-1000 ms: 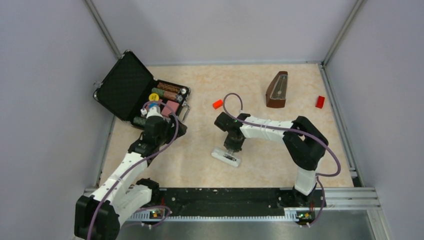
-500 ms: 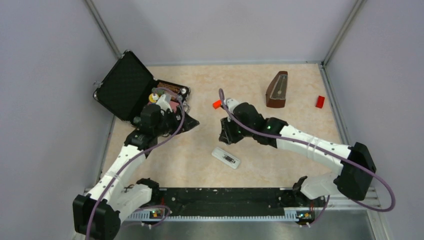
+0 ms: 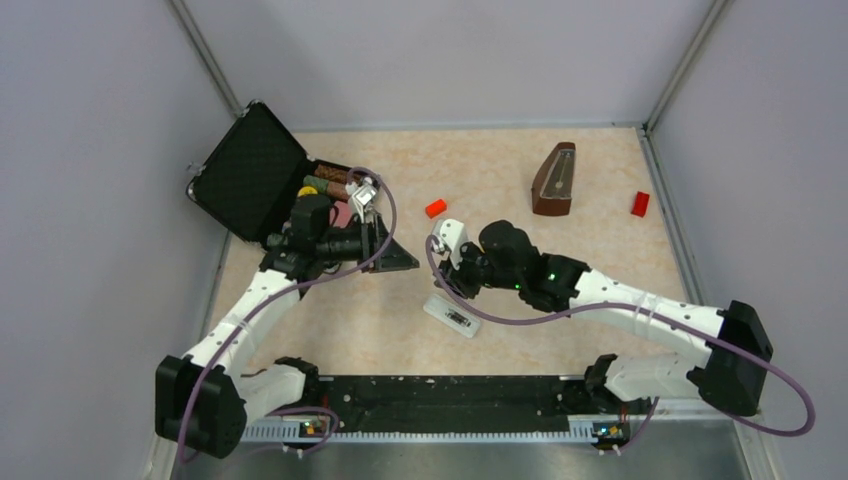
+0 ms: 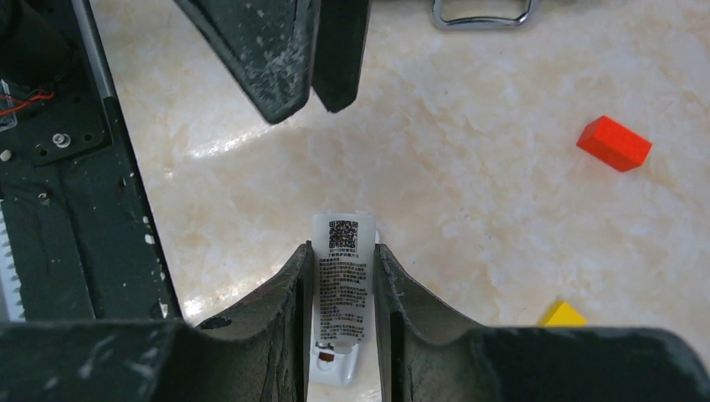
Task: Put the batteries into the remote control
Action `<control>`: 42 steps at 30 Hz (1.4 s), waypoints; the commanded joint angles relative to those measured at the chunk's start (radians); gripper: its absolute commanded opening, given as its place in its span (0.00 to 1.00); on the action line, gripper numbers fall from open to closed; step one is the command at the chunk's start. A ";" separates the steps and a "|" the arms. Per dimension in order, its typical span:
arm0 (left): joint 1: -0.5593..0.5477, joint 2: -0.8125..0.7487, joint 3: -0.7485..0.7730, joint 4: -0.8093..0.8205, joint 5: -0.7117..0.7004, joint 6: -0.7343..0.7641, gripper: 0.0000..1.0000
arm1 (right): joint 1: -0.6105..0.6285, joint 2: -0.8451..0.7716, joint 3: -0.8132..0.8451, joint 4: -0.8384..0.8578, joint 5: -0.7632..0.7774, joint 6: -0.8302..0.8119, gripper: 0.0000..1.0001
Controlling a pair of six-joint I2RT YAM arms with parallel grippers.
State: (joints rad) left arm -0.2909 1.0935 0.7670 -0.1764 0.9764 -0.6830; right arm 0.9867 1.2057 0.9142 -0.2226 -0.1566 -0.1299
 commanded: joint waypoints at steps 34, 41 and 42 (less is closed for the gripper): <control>-0.072 0.111 0.015 0.109 -0.028 -0.023 0.00 | 0.020 0.107 0.117 0.105 0.004 0.063 0.48; -0.070 0.072 -0.047 0.239 -0.057 -0.079 0.00 | 0.006 -0.053 0.058 0.009 0.153 0.554 0.76; -0.071 0.067 -0.057 0.257 -0.060 -0.094 0.00 | -0.006 -0.078 0.040 0.004 0.165 0.649 0.76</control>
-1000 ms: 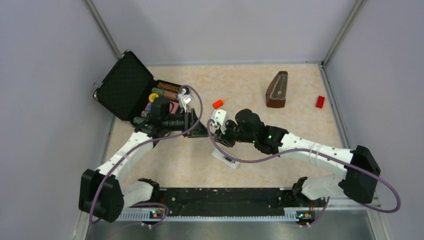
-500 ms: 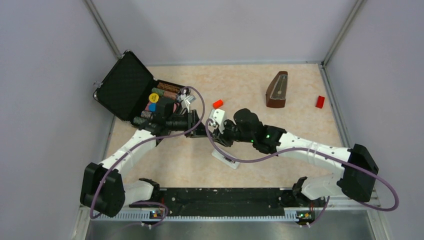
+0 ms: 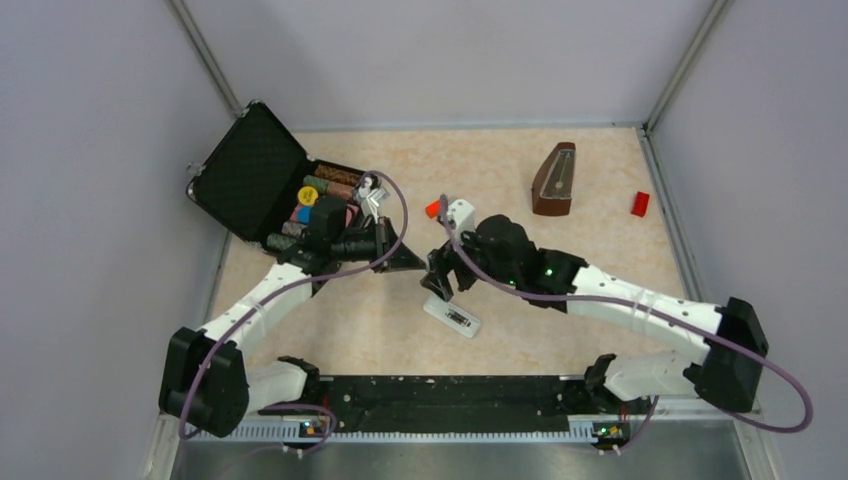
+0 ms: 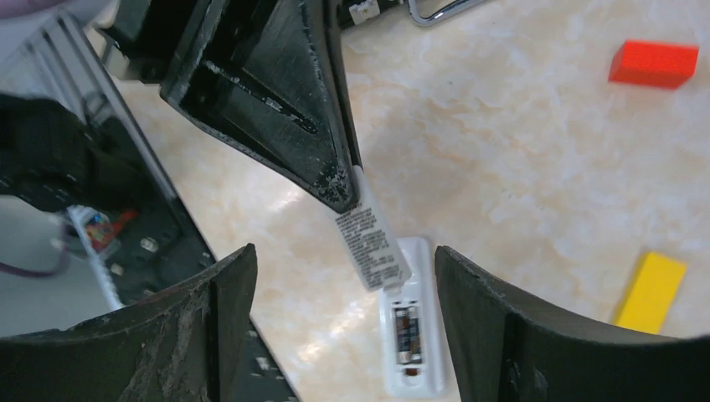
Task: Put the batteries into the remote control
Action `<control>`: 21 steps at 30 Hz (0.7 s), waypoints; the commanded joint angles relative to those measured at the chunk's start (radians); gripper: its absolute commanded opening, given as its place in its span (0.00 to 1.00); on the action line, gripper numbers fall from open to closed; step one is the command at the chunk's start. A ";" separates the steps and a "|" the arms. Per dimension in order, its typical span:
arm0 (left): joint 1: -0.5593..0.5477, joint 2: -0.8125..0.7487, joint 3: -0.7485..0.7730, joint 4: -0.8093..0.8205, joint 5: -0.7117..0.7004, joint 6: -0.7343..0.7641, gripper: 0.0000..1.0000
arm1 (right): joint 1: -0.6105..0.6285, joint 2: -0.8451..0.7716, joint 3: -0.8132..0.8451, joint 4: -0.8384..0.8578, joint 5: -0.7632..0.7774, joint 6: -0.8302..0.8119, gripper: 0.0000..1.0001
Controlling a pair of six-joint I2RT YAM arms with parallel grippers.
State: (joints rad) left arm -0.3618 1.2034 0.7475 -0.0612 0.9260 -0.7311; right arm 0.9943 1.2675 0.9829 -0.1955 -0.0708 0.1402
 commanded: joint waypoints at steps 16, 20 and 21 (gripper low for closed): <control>-0.001 -0.100 -0.150 0.267 -0.032 -0.228 0.00 | -0.056 -0.177 -0.233 0.123 0.104 1.060 0.61; 0.000 -0.107 -0.152 0.265 -0.036 -0.262 0.00 | -0.056 -0.171 -0.258 0.185 0.094 1.046 0.61; 0.000 -0.107 -0.152 0.264 -0.034 -0.281 0.00 | -0.056 -0.170 -0.263 0.209 0.087 1.050 0.61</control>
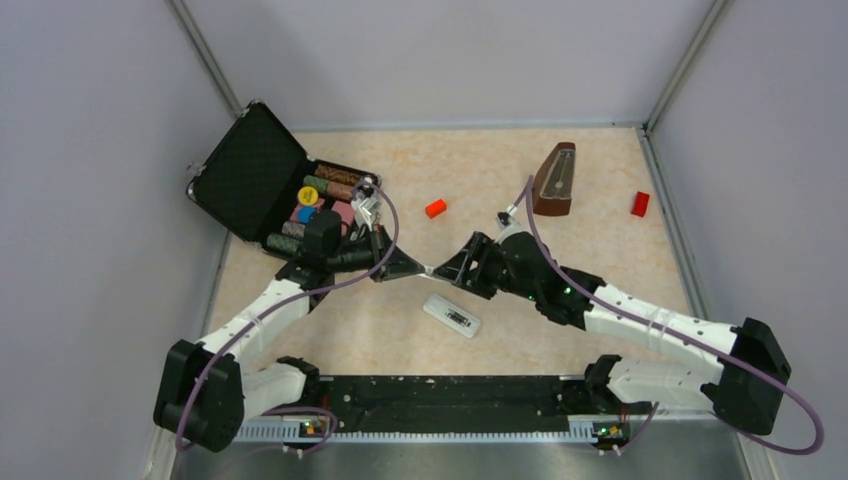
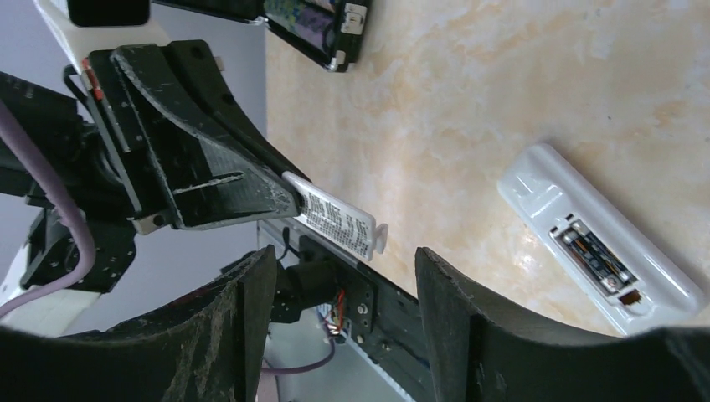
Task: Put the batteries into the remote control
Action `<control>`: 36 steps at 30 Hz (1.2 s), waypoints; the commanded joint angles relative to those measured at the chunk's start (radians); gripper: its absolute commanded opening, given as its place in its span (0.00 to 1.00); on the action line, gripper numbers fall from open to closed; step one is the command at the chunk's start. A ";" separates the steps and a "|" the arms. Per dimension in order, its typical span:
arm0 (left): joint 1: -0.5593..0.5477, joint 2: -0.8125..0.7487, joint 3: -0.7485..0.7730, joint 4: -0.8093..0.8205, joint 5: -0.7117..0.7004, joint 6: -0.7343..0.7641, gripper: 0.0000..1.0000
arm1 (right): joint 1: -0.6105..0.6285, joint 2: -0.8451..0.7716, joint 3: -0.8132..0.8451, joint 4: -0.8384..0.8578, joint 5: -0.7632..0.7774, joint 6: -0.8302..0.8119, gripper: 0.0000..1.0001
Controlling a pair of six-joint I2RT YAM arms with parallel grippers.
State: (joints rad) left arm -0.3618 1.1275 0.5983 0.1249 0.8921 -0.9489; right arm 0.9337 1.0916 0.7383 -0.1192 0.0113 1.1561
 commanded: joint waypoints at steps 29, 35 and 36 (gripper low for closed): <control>-0.026 -0.029 -0.046 0.064 -0.070 -0.042 0.72 | 0.003 -0.062 -0.174 0.179 0.039 0.137 0.00; -0.029 0.030 -0.048 0.000 -0.158 0.041 0.75 | 0.004 -0.111 -0.238 0.092 0.107 0.175 0.00; -0.029 0.039 -0.051 -0.019 -0.187 0.051 0.75 | 0.005 -0.121 -0.250 0.074 0.116 0.187 0.00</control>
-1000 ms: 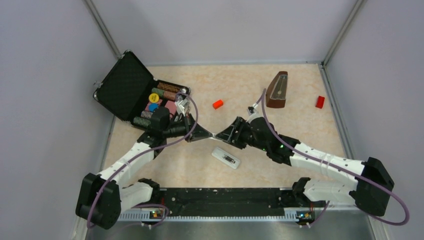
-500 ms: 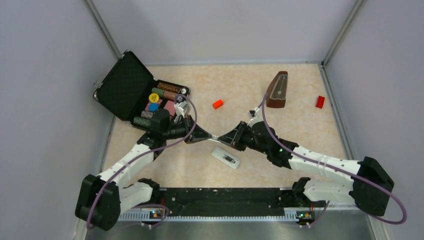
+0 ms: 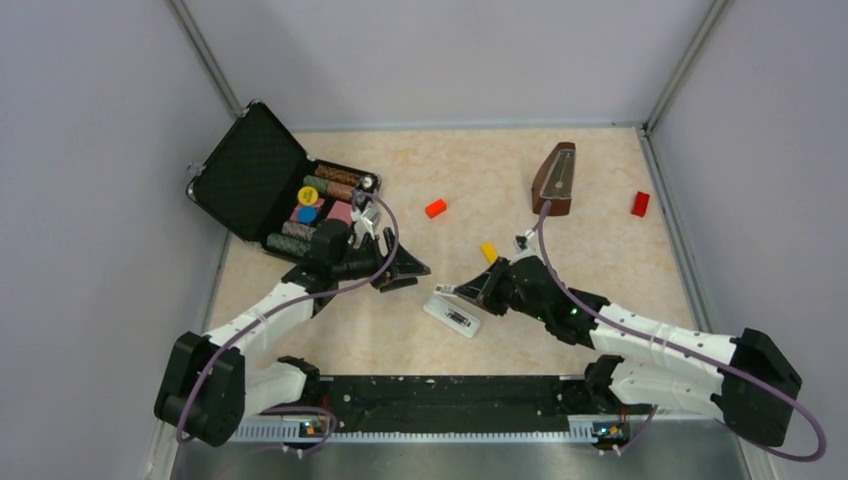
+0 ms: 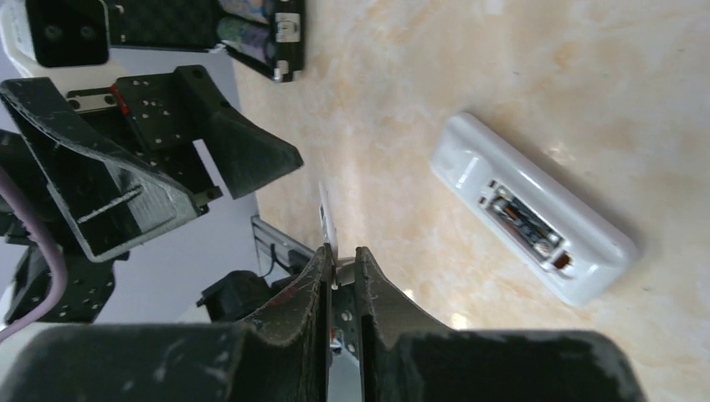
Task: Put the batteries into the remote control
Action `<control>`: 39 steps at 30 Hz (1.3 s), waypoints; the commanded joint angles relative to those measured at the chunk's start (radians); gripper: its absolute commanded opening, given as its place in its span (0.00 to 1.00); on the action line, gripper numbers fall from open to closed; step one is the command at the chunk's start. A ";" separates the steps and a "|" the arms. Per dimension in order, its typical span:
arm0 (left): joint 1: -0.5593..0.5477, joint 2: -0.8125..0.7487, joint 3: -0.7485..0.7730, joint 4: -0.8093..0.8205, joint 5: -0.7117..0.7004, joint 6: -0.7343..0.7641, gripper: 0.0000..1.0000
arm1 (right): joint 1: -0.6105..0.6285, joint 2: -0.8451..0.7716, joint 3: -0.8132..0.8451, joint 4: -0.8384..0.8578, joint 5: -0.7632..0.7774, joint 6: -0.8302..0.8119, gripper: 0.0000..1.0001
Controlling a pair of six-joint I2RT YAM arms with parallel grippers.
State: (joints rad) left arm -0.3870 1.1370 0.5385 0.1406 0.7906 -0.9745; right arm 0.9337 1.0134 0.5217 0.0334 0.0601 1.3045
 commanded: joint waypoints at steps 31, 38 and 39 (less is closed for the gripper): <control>-0.128 0.127 -0.141 0.058 -0.374 0.004 0.68 | 0.231 0.070 -0.144 0.004 0.434 0.322 0.00; -0.130 0.117 -0.149 0.073 -0.348 -0.023 0.68 | 0.256 0.123 -0.130 0.008 0.415 0.357 0.00; -0.129 0.121 -0.151 0.075 -0.342 -0.030 0.68 | 0.262 0.131 -0.126 0.000 0.416 0.367 0.00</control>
State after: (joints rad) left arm -0.5121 1.2785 0.4019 0.1593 0.4164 -0.9764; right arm 1.1622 1.1099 0.3798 0.0196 0.4595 1.6287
